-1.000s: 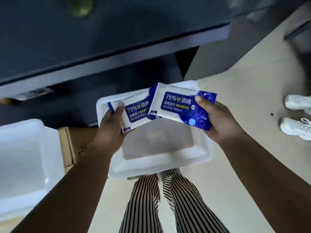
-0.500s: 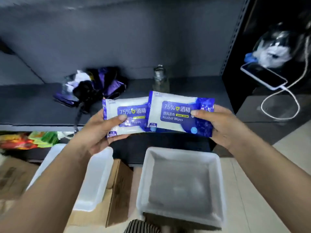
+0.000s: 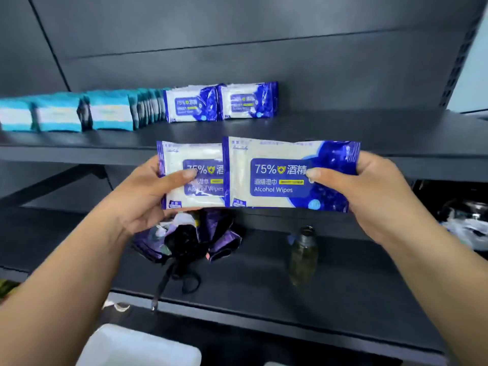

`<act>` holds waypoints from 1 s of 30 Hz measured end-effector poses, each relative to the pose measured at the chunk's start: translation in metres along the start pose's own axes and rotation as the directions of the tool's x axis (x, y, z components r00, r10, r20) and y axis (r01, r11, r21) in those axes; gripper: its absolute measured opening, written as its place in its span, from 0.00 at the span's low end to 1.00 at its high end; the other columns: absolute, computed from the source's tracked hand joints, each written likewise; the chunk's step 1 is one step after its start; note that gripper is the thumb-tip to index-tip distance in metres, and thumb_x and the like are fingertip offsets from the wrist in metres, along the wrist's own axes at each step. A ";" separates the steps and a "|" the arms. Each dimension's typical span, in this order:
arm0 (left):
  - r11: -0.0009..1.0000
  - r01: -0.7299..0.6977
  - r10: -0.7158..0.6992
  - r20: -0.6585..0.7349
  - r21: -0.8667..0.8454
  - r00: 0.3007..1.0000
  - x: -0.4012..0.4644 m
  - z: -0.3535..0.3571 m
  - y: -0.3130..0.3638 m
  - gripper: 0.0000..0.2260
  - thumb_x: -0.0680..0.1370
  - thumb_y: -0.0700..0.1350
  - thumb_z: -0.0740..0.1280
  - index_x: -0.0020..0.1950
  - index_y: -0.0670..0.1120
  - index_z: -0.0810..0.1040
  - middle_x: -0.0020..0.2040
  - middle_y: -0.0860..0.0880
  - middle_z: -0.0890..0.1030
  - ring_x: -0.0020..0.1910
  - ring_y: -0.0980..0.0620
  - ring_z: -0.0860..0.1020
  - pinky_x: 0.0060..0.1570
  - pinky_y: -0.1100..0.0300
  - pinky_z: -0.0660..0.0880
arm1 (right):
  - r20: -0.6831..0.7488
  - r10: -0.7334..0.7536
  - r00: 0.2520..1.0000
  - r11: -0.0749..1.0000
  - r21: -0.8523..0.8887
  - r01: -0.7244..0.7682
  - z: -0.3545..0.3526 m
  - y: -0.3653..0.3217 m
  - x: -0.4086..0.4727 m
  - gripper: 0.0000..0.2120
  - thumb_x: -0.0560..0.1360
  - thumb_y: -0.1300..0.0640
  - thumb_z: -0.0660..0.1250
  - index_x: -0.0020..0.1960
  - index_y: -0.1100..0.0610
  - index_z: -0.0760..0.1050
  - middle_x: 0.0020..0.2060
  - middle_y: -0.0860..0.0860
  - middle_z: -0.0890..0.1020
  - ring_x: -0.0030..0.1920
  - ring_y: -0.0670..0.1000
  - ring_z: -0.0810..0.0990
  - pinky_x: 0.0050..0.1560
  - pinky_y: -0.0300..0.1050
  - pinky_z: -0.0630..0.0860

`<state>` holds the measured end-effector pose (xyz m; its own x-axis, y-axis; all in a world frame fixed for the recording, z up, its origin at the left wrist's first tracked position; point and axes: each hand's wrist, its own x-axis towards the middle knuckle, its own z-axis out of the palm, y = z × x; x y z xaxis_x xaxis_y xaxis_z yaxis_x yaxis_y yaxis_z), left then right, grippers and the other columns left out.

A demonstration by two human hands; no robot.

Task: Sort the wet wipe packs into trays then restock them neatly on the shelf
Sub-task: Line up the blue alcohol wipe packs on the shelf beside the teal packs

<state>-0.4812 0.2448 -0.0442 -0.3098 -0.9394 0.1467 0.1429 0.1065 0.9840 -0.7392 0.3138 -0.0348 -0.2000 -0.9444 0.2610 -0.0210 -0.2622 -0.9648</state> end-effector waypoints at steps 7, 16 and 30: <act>0.984 -0.148 0.153 -0.041 0.101 0.987 0.105 -0.069 0.057 0.20 0.60 0.42 0.76 0.50 0.45 0.78 0.40 0.51 0.85 0.38 0.56 0.83 0.35 0.63 0.79 | -0.070 -0.125 0.990 0.992 -0.031 0.123 0.045 -0.042 0.112 0.07 0.70 0.67 0.70 0.43 0.56 0.79 0.33 0.47 0.85 0.35 0.46 0.84 0.38 0.41 0.82; 0.990 -0.009 0.029 -0.136 0.142 0.990 0.255 -0.137 0.050 0.11 0.74 0.30 0.65 0.54 0.40 0.74 0.36 0.49 0.84 0.34 0.54 0.83 0.35 0.60 0.80 | -0.112 0.143 0.983 0.990 0.026 -0.141 0.072 0.000 0.275 0.14 0.71 0.71 0.67 0.55 0.61 0.76 0.45 0.56 0.82 0.32 0.49 0.83 0.34 0.45 0.82; 0.913 -0.010 0.144 -0.299 0.408 0.943 0.312 -0.153 0.023 0.15 0.72 0.36 0.71 0.51 0.47 0.68 0.52 0.46 0.78 0.44 0.50 0.79 0.43 0.57 0.79 | -0.170 0.135 0.976 0.964 -0.205 -0.169 0.091 0.040 0.334 0.11 0.70 0.69 0.70 0.45 0.55 0.74 0.49 0.54 0.81 0.43 0.52 0.81 0.46 0.43 0.79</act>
<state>-0.4308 -0.0956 0.0087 0.0099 -0.9681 0.2502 -0.2502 0.2399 0.9380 -0.7178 -0.0300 0.0162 -0.3644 -0.9236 0.1189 -0.1868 -0.0526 -0.9810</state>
